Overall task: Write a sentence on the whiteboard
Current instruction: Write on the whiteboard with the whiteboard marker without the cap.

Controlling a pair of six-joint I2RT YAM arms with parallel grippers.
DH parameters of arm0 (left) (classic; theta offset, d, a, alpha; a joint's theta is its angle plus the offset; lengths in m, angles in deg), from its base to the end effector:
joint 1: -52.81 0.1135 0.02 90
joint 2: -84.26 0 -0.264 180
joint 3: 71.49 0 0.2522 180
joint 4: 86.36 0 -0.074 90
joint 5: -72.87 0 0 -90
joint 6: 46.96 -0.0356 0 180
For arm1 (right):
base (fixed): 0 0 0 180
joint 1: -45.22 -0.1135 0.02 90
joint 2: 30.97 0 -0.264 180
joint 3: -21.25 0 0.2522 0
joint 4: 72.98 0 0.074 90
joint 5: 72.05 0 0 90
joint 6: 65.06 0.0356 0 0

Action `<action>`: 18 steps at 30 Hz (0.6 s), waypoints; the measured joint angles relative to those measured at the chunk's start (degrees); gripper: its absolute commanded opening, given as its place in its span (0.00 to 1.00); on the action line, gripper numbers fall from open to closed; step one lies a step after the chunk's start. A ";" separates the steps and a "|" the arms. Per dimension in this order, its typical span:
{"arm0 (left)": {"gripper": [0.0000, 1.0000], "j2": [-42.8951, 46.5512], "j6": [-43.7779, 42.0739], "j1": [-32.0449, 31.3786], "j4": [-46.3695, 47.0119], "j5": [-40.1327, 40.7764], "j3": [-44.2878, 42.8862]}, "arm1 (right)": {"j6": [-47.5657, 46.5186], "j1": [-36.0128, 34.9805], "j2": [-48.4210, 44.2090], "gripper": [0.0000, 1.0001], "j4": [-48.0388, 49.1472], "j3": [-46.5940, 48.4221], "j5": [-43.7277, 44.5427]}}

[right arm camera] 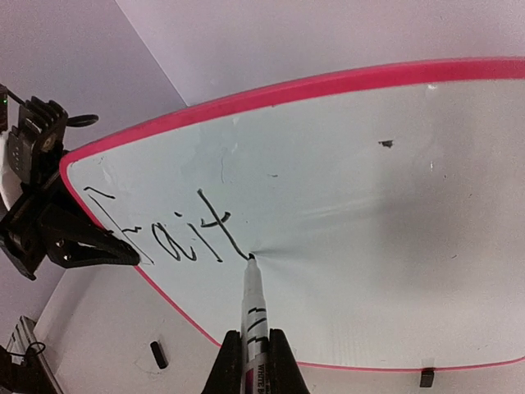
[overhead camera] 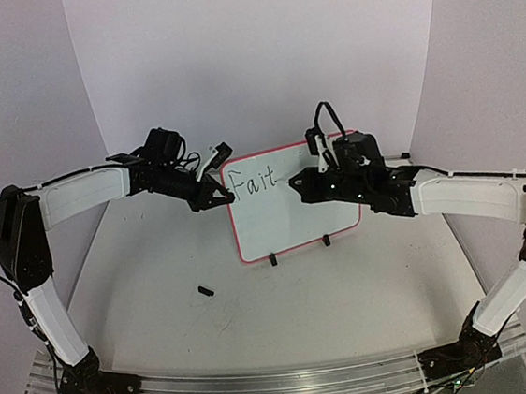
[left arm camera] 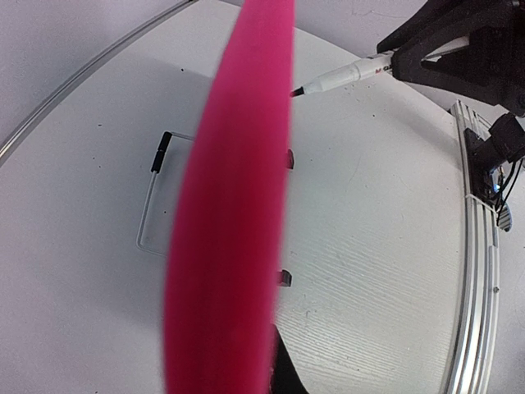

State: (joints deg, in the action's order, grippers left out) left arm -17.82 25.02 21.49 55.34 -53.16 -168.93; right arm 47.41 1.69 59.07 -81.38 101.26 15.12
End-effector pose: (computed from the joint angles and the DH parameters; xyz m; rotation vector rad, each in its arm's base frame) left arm 0.3324 -0.2268 0.2812 1.2367 1.9242 -0.8458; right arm 0.2688 0.2578 0.2989 -0.3963 1.9393 0.8180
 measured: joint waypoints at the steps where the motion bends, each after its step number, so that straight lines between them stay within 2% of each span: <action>1: 0.00 0.00 0.00 -0.02 0.00 0.00 0.00 | -0.09 0.03 -0.39 0.00 -0.03 0.13 0.00; 18: 0.00 0.00 -0.02 -0.13 0.02 0.04 0.00 | -2.29 0.10 -1.37 0.00 -0.18 3.68 1.81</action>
State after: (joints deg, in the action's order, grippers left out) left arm -17.82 25.00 21.37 55.37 -53.12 -168.93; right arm 45.11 1.80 57.70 -81.56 104.94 16.93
